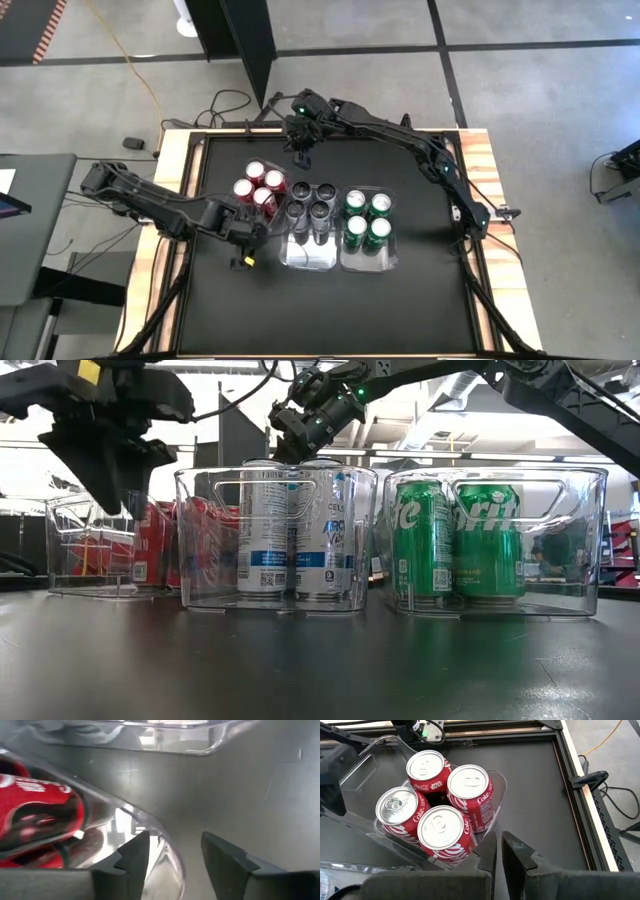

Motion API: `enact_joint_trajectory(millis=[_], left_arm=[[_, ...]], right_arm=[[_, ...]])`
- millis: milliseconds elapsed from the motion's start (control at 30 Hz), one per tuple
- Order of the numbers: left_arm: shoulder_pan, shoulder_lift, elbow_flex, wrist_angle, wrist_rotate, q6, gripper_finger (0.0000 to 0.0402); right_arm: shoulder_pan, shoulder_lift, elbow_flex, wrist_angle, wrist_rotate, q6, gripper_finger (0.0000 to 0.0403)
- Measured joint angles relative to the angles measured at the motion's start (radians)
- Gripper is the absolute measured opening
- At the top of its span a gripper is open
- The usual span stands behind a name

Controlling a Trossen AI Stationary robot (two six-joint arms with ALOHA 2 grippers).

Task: Sort soda cans
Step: Adjust the left transparent bin

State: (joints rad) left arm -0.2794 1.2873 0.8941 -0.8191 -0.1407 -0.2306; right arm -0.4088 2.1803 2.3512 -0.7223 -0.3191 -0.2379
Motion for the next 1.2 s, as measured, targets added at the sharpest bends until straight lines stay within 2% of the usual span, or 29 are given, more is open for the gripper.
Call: enact_joint_trajectory(millis=[167, 367, 667, 933, 1033, 1133, 1200], left_arm=[[0.000, 0.000, 0.046, -0.084, -0.048, 0.002, 0.0205], [0.000, 0.000, 0.099, -0.218, -0.079, -0.019, 0.0217], [0.000, -0.047, 0.128, -0.343, -0.103, -0.045, 0.0217], [-0.010, -0.136, 0.128, -0.295, -0.127, -0.075, 0.0217], [-0.007, -0.172, 0.128, -0.371, -0.214, -0.174, 0.0217], [0.009, -0.195, 0.128, -0.396, -0.225, -0.261, 0.0206], [0.017, -0.201, 0.118, -0.394, -0.219, -0.302, 0.0182]], right_arm=[[0.000, 0.000, 0.000, 0.000, 0.000, 0.000, 0.0047], [0.000, 0.000, 0.000, 0.000, 0.000, 0.000, 0.0047], [0.000, 0.000, 0.000, 0.000, 0.000, 0.000, 0.0047], [0.000, 0.000, 0.000, 0.000, 0.000, 0.000, 0.0047], [0.000, 0.000, 0.000, 0.000, 0.000, 0.000, 0.0047], [0.000, 0.000, 0.000, 0.000, 0.000, 0.000, 0.0047], [0.000, 0.000, 0.000, 0.000, 0.000, 0.000, 0.0047]])
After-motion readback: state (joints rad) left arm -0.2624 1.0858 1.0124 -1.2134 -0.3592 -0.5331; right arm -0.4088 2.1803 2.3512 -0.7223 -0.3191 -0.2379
